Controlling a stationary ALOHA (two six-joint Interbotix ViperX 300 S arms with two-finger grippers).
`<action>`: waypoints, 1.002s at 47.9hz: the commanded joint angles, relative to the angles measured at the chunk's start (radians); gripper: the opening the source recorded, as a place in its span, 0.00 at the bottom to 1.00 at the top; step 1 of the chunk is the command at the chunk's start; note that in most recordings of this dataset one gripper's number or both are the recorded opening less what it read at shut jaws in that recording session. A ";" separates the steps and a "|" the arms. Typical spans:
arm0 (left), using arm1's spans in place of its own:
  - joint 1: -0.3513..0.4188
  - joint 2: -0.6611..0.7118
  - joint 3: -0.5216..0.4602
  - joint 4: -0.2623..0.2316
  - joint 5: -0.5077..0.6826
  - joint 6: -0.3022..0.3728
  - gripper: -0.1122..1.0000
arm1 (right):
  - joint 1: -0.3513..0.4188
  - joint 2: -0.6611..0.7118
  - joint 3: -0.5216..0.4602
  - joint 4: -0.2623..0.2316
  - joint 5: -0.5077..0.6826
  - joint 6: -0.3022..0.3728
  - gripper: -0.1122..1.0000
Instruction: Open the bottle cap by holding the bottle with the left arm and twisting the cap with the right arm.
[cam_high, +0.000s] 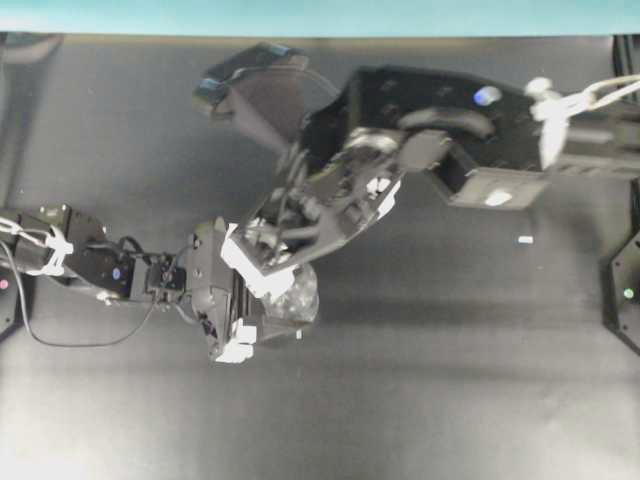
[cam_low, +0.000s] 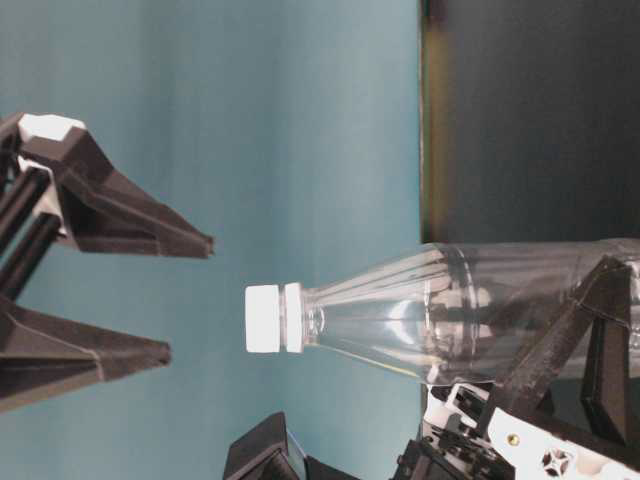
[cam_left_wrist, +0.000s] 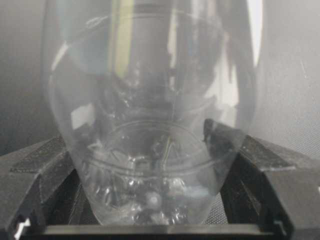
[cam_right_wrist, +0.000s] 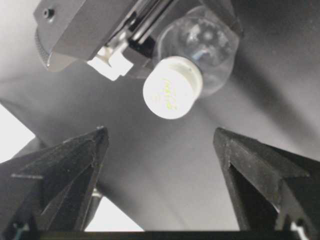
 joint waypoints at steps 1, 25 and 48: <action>-0.003 0.005 -0.008 0.003 0.002 -0.003 0.84 | 0.008 0.011 -0.014 0.003 0.002 0.008 0.83; -0.003 0.008 -0.009 0.003 0.006 -0.005 0.84 | 0.000 0.060 -0.008 0.003 -0.002 -0.009 0.76; -0.003 0.012 -0.011 0.003 0.023 -0.006 0.84 | -0.003 0.069 -0.008 0.002 0.009 -0.167 0.43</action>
